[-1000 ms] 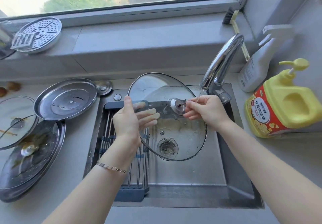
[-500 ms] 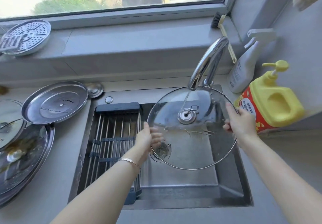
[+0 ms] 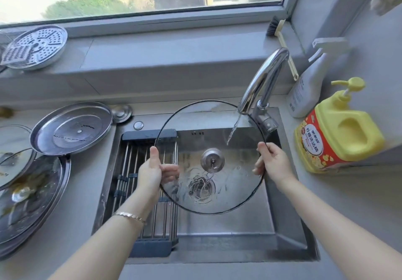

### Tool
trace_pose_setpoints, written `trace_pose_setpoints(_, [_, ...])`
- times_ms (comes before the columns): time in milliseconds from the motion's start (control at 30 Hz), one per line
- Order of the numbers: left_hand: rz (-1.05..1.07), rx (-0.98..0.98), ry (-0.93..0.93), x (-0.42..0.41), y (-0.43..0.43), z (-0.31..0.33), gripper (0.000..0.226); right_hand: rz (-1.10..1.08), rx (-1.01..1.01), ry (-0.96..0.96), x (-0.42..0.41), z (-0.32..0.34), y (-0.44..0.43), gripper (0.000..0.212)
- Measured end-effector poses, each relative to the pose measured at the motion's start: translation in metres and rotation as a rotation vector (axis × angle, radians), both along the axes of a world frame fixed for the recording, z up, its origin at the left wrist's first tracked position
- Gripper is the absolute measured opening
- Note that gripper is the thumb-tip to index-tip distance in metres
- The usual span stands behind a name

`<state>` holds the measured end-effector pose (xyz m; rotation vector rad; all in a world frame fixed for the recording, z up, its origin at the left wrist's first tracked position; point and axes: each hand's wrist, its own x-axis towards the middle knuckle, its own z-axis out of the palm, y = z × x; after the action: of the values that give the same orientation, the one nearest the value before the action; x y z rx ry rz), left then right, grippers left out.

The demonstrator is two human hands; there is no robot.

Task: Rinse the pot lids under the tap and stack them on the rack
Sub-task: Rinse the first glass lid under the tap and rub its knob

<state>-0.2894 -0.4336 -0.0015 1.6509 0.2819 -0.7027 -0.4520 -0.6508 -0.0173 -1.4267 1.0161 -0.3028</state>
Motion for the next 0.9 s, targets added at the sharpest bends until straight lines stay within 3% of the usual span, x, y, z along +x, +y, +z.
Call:
trace_pose_setpoints(133, [-0.069, 0.03, -0.158, 0.003, -0.013, 0.033, 0.031, 0.183, 0.321, 0.301, 0.004, -0.024, 0.006, 0.029])
trace_pose_setpoints(233, [-0.121, 0.055, -0.23, -0.008, -0.028, 0.045, 0.033, 0.199, -0.04, 0.45, 0.01, -0.022, -0.008, 0.041])
trace_pose_setpoints(333, [-0.241, 0.133, -0.369, -0.021, -0.039, 0.05, 0.046, -0.009, -0.168, 0.324, 0.024, -0.004, -0.028, 0.046])
trace_pose_setpoints(400, [-0.303, 0.164, -0.428, -0.027, -0.044, 0.054, 0.05, -0.104, -0.104, 0.278, 0.037, 0.002, -0.039, 0.032])
trace_pose_setpoints(600, [-0.331, 0.214, -0.478, -0.028, -0.038, 0.063, 0.051, -0.331, 0.154, 0.173, 0.073, 0.001, -0.043, 0.031])
trace_pose_setpoints(733, [-0.317, 0.207, -0.482, -0.028, -0.036, 0.069, 0.046, -0.273, 0.199, 0.14, 0.077, 0.009, -0.038, 0.042])
trace_pose_setpoints(800, [-0.329, 0.219, -0.508, -0.031, -0.036, 0.072, 0.046, -0.139, 0.102, 0.205, 0.063, 0.012, -0.032, 0.045])
trace_pose_setpoints(900, [-0.379, 0.268, -0.593, -0.036, -0.032, 0.078, 0.049, 0.08, -0.009, 0.27, 0.042, 0.01, -0.013, 0.066])
